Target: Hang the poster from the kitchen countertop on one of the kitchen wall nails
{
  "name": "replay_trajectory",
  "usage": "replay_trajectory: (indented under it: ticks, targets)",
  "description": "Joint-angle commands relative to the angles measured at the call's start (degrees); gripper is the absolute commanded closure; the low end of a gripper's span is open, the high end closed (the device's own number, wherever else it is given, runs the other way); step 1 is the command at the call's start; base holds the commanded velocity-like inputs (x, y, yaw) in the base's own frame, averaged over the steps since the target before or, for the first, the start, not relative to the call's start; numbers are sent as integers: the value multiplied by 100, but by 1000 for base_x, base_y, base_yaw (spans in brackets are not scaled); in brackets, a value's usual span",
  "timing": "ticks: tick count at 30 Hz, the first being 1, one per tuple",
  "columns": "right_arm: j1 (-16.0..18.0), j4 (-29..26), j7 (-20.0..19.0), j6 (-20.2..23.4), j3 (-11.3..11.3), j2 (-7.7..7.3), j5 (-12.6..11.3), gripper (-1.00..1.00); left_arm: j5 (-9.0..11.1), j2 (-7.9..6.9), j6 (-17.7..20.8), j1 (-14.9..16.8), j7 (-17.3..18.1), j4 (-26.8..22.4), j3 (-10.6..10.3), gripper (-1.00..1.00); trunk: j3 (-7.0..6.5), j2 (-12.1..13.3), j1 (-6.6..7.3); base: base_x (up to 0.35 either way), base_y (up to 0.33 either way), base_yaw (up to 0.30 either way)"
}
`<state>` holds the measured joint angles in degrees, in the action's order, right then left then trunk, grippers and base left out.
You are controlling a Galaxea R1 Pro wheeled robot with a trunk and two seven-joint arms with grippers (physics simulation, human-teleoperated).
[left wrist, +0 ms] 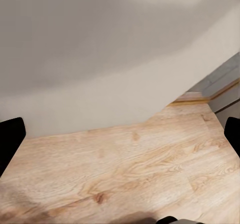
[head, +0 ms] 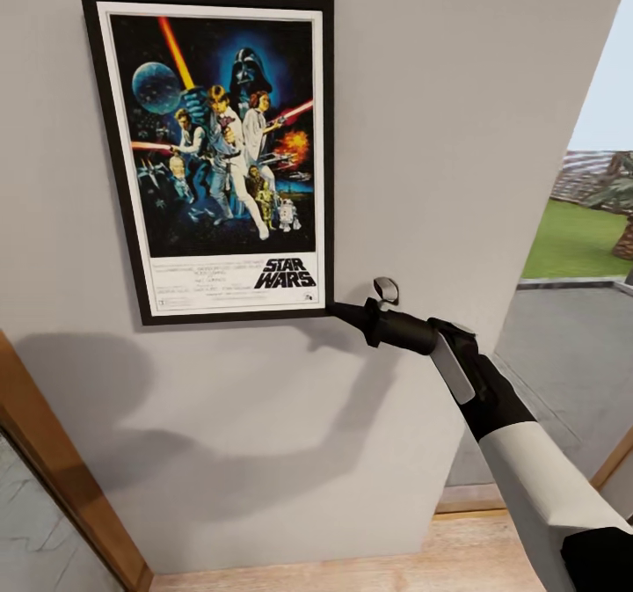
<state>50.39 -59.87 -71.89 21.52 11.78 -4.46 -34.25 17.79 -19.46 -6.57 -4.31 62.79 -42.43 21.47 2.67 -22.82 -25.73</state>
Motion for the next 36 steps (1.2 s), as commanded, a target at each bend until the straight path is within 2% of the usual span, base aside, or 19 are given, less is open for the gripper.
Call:
replay_trajectory:
  ticks: [1, 27, 36]
  targets:
    - [6, 22, 260, 38, 35, -9, 77, 100, 7, -2, -38, 0, 6, -2, -3, -100, 13, -10, -5, 0, 45, 0]
    - [6, 28, 258, 36, 35, -10, 75, 100, 6, -3, -38, 0, 6, -2, -3, -100, 13, -10, -5, 0, 5, 0]
    - [-61, 36, 249, 6, 31, -11, -169, 100, 10, -5, -38, 0, 6, -2, -3, -100, 13, -10, -5, 0, 0, 0]
